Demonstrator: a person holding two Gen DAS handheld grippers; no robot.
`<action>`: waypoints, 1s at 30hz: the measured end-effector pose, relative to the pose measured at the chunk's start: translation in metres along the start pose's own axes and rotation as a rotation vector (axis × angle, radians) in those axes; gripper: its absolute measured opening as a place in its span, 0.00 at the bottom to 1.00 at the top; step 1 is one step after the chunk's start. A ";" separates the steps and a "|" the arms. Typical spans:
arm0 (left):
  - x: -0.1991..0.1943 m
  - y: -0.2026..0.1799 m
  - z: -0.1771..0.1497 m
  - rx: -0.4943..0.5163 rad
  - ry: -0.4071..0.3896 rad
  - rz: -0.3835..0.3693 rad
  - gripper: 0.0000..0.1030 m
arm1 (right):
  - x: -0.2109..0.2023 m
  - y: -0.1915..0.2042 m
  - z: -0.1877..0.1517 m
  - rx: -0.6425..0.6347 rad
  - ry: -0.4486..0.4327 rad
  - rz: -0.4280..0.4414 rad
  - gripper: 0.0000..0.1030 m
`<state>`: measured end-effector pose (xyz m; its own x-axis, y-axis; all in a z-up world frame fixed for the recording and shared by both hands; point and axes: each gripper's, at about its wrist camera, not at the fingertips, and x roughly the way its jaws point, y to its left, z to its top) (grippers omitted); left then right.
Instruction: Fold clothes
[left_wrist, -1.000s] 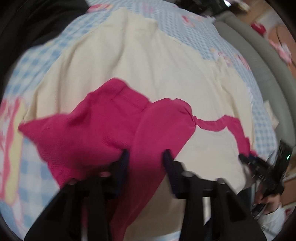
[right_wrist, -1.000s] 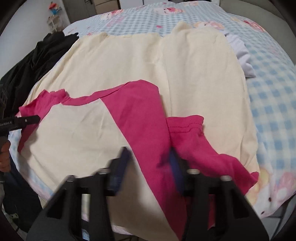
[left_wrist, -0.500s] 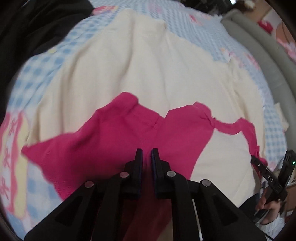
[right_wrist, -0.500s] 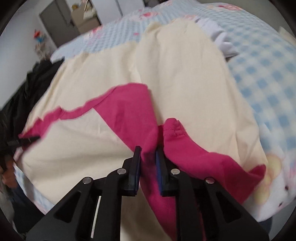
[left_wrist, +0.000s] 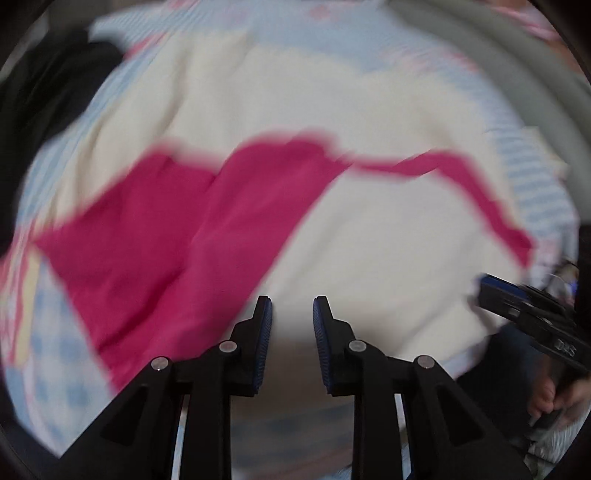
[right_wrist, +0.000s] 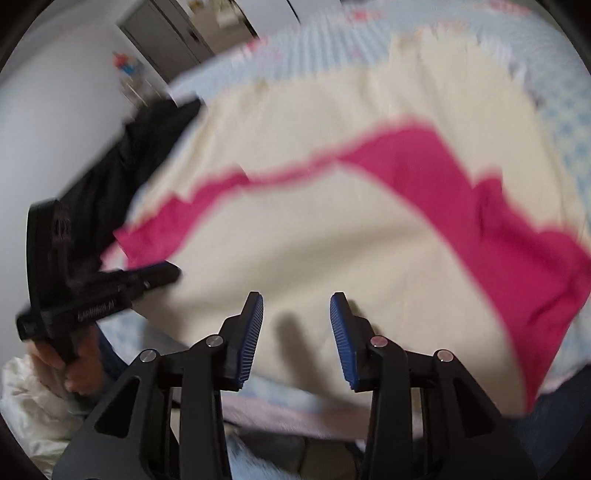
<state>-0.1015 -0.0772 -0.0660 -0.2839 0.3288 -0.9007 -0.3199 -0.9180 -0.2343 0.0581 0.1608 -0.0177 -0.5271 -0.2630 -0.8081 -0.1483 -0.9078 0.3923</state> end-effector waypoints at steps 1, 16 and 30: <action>-0.005 0.010 -0.005 -0.022 -0.007 -0.005 0.23 | 0.006 -0.004 -0.004 0.013 0.032 -0.011 0.34; -0.037 0.057 -0.036 -0.181 -0.083 -0.050 0.24 | -0.015 -0.037 -0.024 0.054 0.008 -0.162 0.40; -0.023 0.084 -0.064 -0.424 -0.021 -0.368 0.45 | -0.024 -0.069 -0.057 0.276 0.058 0.029 0.45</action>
<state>-0.0636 -0.1759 -0.0883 -0.2414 0.6447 -0.7254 -0.0108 -0.7492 -0.6623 0.1284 0.2112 -0.0502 -0.4867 -0.3133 -0.8155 -0.3602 -0.7785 0.5140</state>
